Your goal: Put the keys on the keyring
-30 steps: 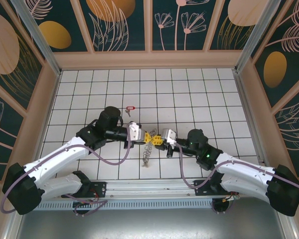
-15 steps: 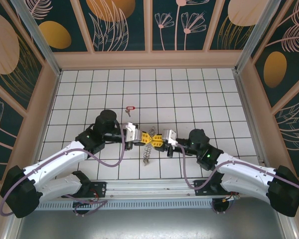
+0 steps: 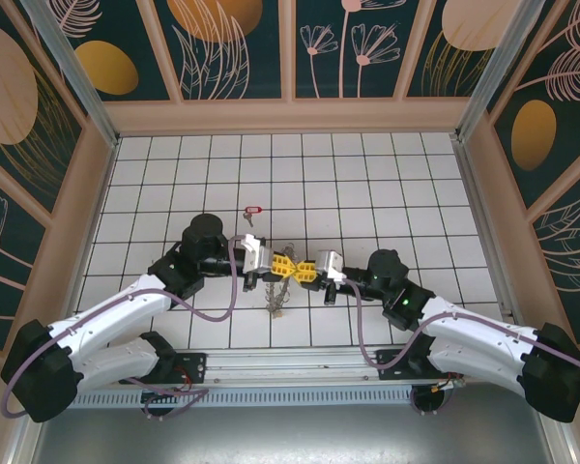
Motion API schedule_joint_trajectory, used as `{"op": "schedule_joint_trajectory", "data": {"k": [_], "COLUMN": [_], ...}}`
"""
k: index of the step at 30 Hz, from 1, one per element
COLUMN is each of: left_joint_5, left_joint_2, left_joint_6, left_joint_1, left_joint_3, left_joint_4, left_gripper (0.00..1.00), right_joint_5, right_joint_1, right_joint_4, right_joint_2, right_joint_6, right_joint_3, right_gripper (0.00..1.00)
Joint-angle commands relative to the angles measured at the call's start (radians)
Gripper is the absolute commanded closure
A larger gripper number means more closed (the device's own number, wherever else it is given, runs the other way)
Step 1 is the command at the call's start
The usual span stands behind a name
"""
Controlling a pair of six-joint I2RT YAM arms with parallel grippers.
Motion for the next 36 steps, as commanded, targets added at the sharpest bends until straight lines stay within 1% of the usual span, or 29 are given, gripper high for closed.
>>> {"op": "schedule_joint_trajectory", "data": {"k": [1, 2, 3, 4, 5, 6, 9, 12, 14, 16, 17, 19, 20, 21, 24, 26, 29, 31, 34, 36], "left_joint_5": [0.050, 0.036, 0.016, -0.004, -0.036, -0.085, -0.169, -0.229, -0.352, -0.476, -0.523, -0.606, -0.659, -0.678, -0.691, -0.691, -0.701, -0.707, -0.716, -0.731], "left_joint_2": [0.006, -0.004, -0.022, -0.043, -0.075, -0.108, -0.191, -0.243, -0.249, -0.222, -0.198, -0.138, -0.099, -0.066, 0.060, 0.148, 0.237, 0.275, 0.325, 0.370], "left_joint_6": [-0.045, -0.052, -0.050, -0.035, -0.020, -0.021, -0.047, -0.112, -0.197, -0.275, -0.307, -0.374, -0.425, -0.461, -0.584, -0.653, -0.667, -0.658, -0.627, -0.633], "left_joint_1": [-0.015, -0.014, -0.013, -0.013, -0.011, -0.010, 0.010, 0.043, 0.062, 0.085, 0.098, 0.128, 0.147, 0.164, 0.227, 0.269, 0.297, 0.301, 0.304, 0.311], "left_joint_3": [0.001, 0.000, 0.000, -0.002, -0.009, -0.025, -0.061, -0.068, -0.043, 0.012, 0.049, 0.118, 0.153, 0.182, 0.262, 0.313, 0.369, 0.387, 0.390, 0.398], "left_joint_4": [0.102, 0.095, 0.072, 0.048, 0.028, 0.026, 0.038, 0.044, 0.011, -0.068, -0.118, -0.202, -0.244, -0.280, -0.388, -0.453, -0.508, -0.526, -0.517, -0.515], "left_gripper": [1.00, 0.90, 0.72, 0.68, 0.61, 0.56, 0.45, 0.31, 0.23, 0.20, 0.20, 0.15, 0.15, 0.17, 0.16, 0.14, 0.15, 0.18, 0.21, 0.22], "right_joint_5": [0.006, 0.029, 0.052, 0.066, 0.074, 0.077, 0.091, 0.111, 0.123, 0.131, 0.137, 0.162, 0.189, 0.210, 0.266, 0.291, 0.285, 0.263, 0.222, 0.209], "right_joint_1": [0.005, 0.006, 0.005, 0.005, 0.002, 0.000, -0.004, -0.003, -0.005, -0.006, -0.005, -0.004, -0.005, -0.005, -0.003, -0.001, -0.003, -0.005, -0.007, -0.006], "right_joint_4": [0.031, 0.005, -0.023, -0.046, -0.072, -0.093, -0.130, -0.152, -0.184, -0.224, -0.246, -0.293, -0.321, -0.354, -0.477, -0.555, -0.629, -0.641, -0.587, -0.553], "right_joint_2": [-0.008, -0.009, -0.012, -0.015, -0.017, -0.020, -0.017, -0.009, 0.004, 0.022, 0.033, 0.051, 0.060, 0.068, 0.104, 0.135, 0.165, 0.175, 0.164, 0.150], "right_joint_6": [-0.003, -0.007, -0.009, -0.012, -0.015, -0.015, -0.009, -0.003, -0.008, -0.017, -0.022, -0.032, -0.041, -0.049, -0.097, -0.121, -0.134, -0.130, -0.125, -0.141], "right_joint_3": [0.034, 0.041, 0.049, 0.055, 0.060, 0.064, 0.069, 0.072, 0.085, 0.104, 0.116, 0.137, 0.153, 0.169, 0.227, 0.263, 0.302, 0.307, 0.271, 0.247], "right_gripper": [1.00, 1.00, 1.00, 1.00, 1.00, 1.00, 1.00, 1.00, 1.00, 1.00, 1.00, 1.00, 1.00, 1.00, 1.00, 1.00, 1.00, 1.00, 1.00, 1.00]}}
